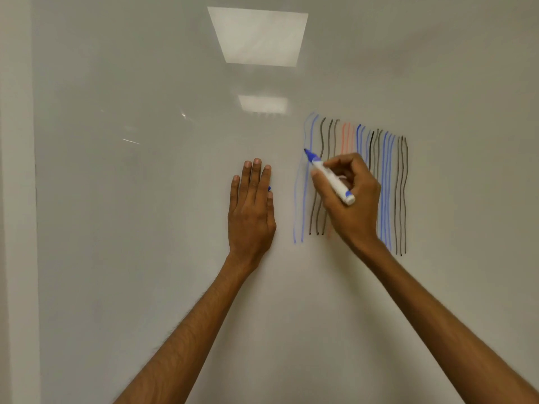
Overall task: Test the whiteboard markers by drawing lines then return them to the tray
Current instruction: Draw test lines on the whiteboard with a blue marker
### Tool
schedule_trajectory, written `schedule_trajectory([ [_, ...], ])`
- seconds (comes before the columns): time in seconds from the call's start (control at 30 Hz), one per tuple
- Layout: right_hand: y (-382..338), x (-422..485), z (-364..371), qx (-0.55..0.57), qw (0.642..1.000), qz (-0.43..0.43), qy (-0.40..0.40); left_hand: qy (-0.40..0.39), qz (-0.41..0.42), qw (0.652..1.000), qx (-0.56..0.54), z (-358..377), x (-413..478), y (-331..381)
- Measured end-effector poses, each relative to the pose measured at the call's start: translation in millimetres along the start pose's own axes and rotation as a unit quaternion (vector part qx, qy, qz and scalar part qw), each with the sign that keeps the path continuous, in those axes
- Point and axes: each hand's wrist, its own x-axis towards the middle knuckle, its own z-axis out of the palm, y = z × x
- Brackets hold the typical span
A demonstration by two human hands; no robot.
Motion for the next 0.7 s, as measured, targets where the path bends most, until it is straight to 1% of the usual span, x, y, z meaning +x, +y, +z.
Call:
schedule_trajectory([
  [0.1,-2.0,34.6,5.1,0.018,1.000,0.000,0.023,0.000,0.000,1.000,0.007,0.3,-0.3,-0.5],
  [0.27,1.0,70.3,13.1,0.056,0.997,0.030,0.042,0.000,0.002,1.000,0.010,1.8,-0.6,-2.1],
  [0.5,6.6,76.0,16.1,0.090,0.995,0.047,0.026,0.001,0.005,1.000,0.008,2.4,-1.5,-3.2],
  [0.7,7.0,59.0,16.2,0.089,0.995,0.035,-0.019,0.005,0.012,1.000,0.009,1.7,-1.8,-3.8],
])
